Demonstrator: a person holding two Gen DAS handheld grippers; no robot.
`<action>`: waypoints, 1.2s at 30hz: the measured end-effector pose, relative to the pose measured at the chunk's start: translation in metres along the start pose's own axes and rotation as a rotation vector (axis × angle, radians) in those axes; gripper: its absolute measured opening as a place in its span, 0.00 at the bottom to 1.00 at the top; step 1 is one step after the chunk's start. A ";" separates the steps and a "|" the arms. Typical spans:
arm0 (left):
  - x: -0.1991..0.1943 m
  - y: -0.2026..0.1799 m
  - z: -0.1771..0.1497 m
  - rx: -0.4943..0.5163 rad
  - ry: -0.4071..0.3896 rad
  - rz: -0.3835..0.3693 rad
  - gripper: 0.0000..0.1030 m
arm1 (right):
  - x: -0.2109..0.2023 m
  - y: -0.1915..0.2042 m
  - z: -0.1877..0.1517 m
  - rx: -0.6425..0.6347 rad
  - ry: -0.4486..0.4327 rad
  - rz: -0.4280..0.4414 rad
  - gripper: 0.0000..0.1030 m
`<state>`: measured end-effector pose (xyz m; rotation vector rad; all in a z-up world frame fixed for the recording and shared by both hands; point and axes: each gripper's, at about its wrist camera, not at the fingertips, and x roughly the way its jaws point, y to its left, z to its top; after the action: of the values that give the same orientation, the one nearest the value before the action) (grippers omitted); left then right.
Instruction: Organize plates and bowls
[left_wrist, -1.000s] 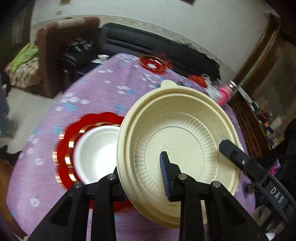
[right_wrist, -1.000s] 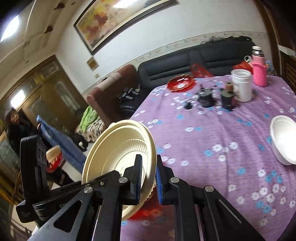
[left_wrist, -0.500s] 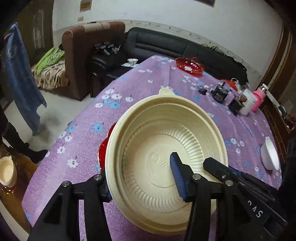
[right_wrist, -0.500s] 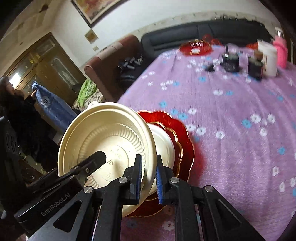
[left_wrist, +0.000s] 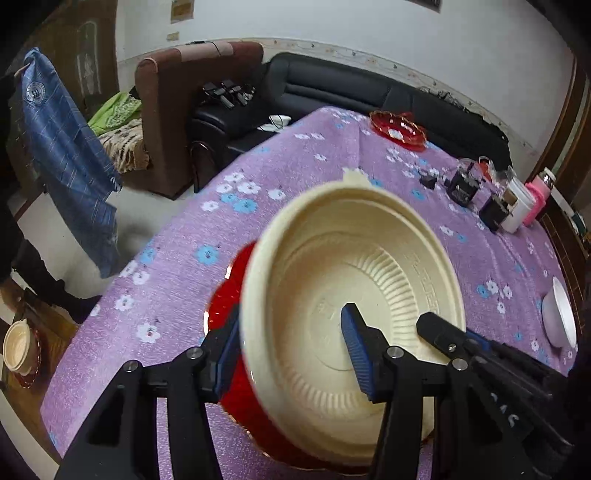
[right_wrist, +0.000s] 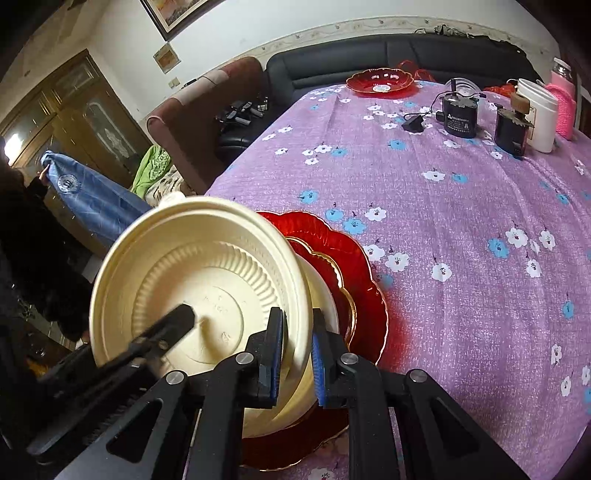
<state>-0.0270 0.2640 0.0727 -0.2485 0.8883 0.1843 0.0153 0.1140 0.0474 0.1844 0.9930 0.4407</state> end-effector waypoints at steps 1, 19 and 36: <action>-0.004 0.001 0.000 -0.008 -0.008 -0.002 0.57 | 0.000 0.000 0.000 -0.003 -0.003 -0.001 0.17; -0.076 0.013 -0.010 -0.091 -0.207 -0.014 0.74 | -0.087 0.009 -0.018 -0.075 -0.306 -0.078 0.67; -0.115 -0.029 -0.046 -0.013 -0.336 0.012 0.89 | -0.142 -0.010 -0.078 -0.065 -0.451 -0.161 0.76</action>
<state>-0.1247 0.2166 0.1394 -0.2168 0.5552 0.2358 -0.1140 0.0390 0.1110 0.1360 0.5447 0.2659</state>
